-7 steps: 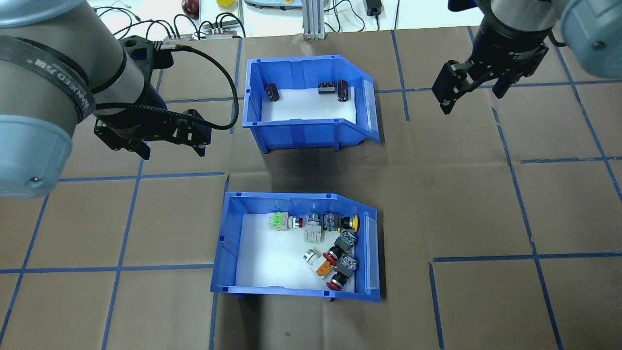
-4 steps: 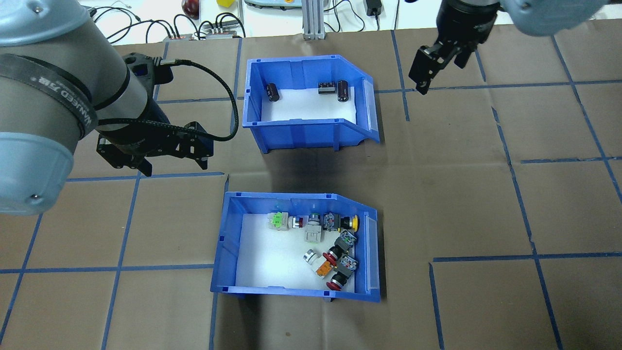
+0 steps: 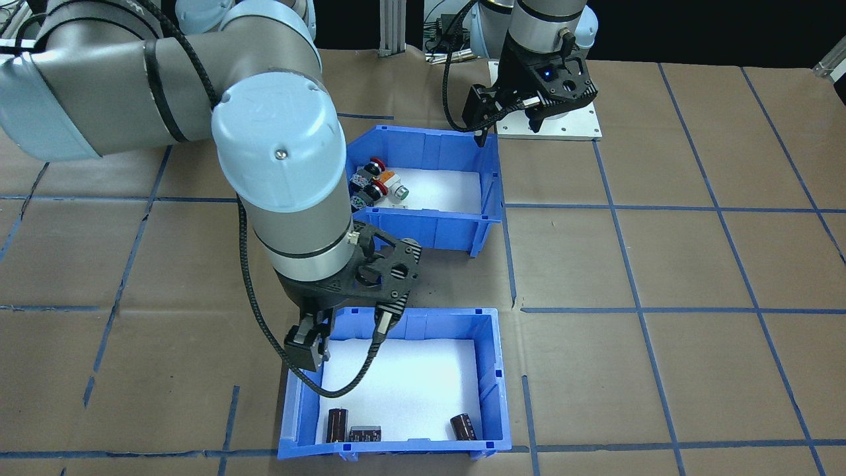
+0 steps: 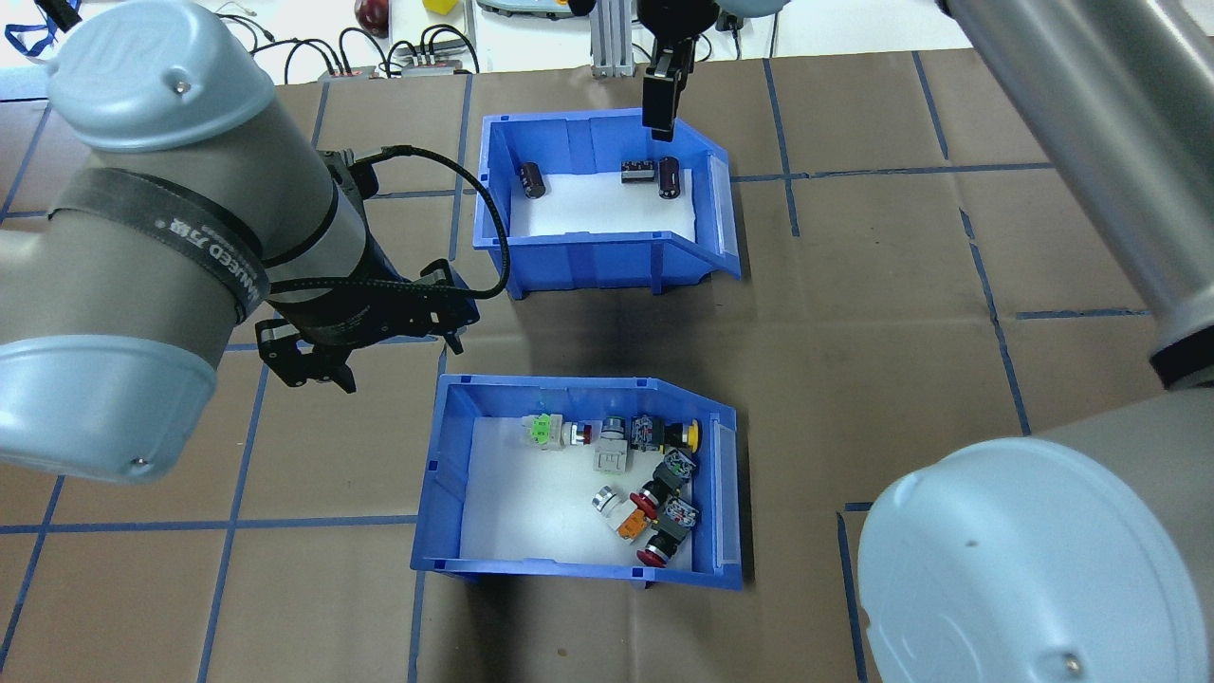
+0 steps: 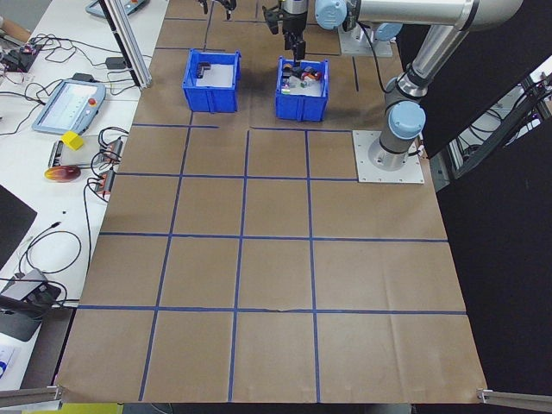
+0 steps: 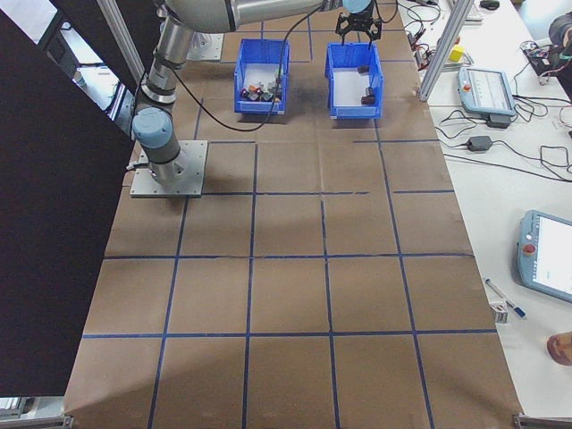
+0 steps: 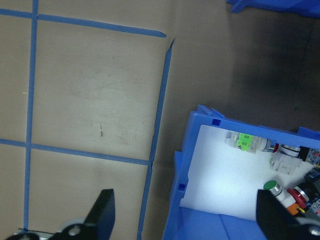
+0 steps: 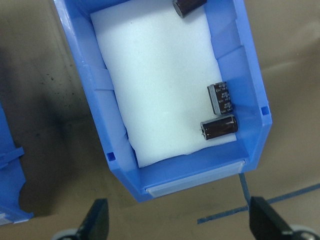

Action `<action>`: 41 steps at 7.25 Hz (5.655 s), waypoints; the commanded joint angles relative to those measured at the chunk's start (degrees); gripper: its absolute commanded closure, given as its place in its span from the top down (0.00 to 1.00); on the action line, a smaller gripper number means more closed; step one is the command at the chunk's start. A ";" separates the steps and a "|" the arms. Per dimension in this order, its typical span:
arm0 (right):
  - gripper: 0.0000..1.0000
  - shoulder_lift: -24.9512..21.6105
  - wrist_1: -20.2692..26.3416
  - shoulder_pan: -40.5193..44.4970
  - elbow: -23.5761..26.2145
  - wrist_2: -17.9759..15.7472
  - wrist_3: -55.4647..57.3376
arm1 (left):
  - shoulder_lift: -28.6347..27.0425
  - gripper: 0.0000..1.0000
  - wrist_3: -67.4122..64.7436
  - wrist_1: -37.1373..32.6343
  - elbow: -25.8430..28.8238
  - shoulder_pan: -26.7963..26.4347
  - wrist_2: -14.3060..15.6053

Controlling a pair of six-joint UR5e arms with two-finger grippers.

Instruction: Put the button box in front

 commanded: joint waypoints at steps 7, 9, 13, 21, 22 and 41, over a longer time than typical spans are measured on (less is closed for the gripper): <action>1.00 10.80 -3.69 7.75 -0.26 1.30 -2.04 | 9.39 0.99 -58.87 15.48 -22.71 -13.13 0.18; 1.00 11.96 -3.78 7.84 0.97 1.03 -1.34 | 12.42 0.99 -73.63 16.36 -26.98 -13.39 -0.25; 0.42 11.25 -8.79 8.02 3.62 -1.76 -0.46 | 6.54 0.98 -77.70 24.51 -29.44 -13.83 -5.44; 0.06 4.50 -8.00 0.13 1.85 -4.76 -6.05 | 2.13 0.00 -77.29 35.08 -32.35 -15.50 -4.74; 0.06 4.05 -7.91 -1.89 2.29 -7.81 -10.44 | 2.57 0.00 -77.20 35.00 -31.56 -15.07 -4.30; 0.06 -35.41 -34.90 -27.31 62.24 -4.07 -40.71 | -38.65 0.00 -68.85 31.92 16.52 -7.94 -4.91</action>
